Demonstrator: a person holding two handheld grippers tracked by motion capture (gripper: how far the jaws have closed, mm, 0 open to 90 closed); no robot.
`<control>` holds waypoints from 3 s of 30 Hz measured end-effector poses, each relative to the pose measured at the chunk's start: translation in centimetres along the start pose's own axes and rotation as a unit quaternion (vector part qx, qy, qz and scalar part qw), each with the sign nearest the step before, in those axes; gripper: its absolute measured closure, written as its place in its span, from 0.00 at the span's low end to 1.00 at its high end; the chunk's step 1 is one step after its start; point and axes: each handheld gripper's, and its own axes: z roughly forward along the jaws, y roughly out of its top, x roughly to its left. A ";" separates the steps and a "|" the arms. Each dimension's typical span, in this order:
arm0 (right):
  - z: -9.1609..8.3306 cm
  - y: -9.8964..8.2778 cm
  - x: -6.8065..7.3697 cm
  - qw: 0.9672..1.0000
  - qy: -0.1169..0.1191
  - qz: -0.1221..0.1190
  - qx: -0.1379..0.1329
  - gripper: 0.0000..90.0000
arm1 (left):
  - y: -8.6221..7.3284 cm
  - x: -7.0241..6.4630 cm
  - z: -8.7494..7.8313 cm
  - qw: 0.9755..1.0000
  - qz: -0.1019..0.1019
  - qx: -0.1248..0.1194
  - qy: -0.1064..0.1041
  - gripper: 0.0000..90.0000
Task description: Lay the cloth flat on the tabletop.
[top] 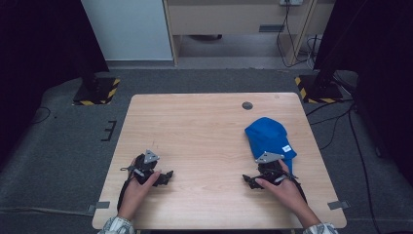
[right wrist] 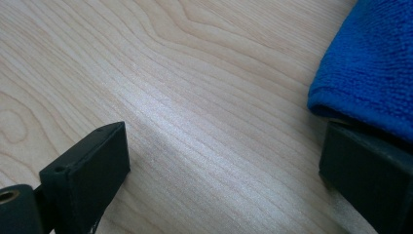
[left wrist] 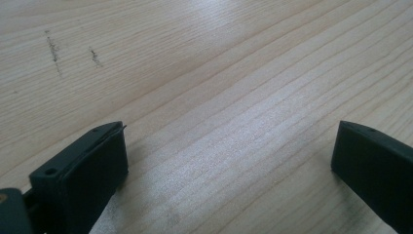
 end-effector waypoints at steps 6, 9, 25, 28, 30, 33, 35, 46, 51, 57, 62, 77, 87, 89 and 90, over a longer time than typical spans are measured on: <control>0.0 0.0 0.0 1.000 -0.002 0.002 0.000 0.05 | 0.0 0.0 0.0 1.000 -0.002 0.000 0.002 0.00; -0.1 -0.1 0.0 1.000 -0.004 0.003 0.001 0.05 | 0.0 -0.1 0.0 1.000 -0.003 0.000 0.003 0.00; -2.4 1.1 -0.7 0.998 -0.024 0.004 -0.050 0.23 | -0.1 -0.1 -0.1 1.000 -0.002 0.002 0.004 0.00; -2.9 1.2 -1.0 0.998 -0.032 0.008 -0.052 0.28 | -0.1 -0.2 -0.1 1.000 -0.004 0.001 0.004 0.00; -3.1 1.2 -1.3 0.998 -0.038 0.010 -0.053 0.31 | -0.1 -0.2 -0.1 1.000 -0.004 0.000 0.004 0.00; -3.4 1.4 -1.5 0.997 -0.043 0.010 -0.060 0.38 | -0.1 -0.2 -0.1 1.000 -0.004 0.000 0.005 0.00; -3.7 1.6 -1.7 0.997 -0.049 0.005 -0.060 0.44 | -0.1 -0.2 -0.2 1.000 -0.004 0.000 0.005 0.00; -4.4 3.3 -3.9 0.996 -0.072 0.010 -0.057 0.57 | -0.2 -0.2 -0.2 1.000 -0.005 0.000 0.005 0.00; -4.4 4.9 -5.2 0.995 -0.082 0.017 -0.055 0.59 | -0.2 -0.2 -0.2 1.000 -0.005 0.000 0.005 0.00; -3.9 6.9 -7.0 0.994 -0.095 0.020 -0.049 0.63 | -0.2 -0.2 -0.2 1.000 -0.005 0.000 0.005 0.00; -3.6 7.8 -7.9 0.994 -0.096 0.029 -0.045 0.61 | -0.2 -0.2 -0.2 1.000 -0.005 0.000 0.005 0.00; -0.8 8.6 -10.3 0.992 -0.103 0.066 -0.022 0.20 | -0.2 -0.2 -0.2 1.000 -0.004 0.000 0.004 0.00; 2.2 6.8 -10.2 0.994 -0.085 0.069 0.019 0.20 | -0.2 -0.3 -0.2 1.000 -0.002 0.000 0.002 0.00; 2.7 6.6 -10.1 0.994 -0.086 0.067 0.031 0.20 | -0.2 -0.3 -0.2 1.000 -0.002 0.000 0.003 0.00; 3.0 6.4 -10.0 0.994 -0.087 0.063 0.036 0.21 | -0.2 -0.3 -0.2 1.000 -0.002 0.000 0.003 0.00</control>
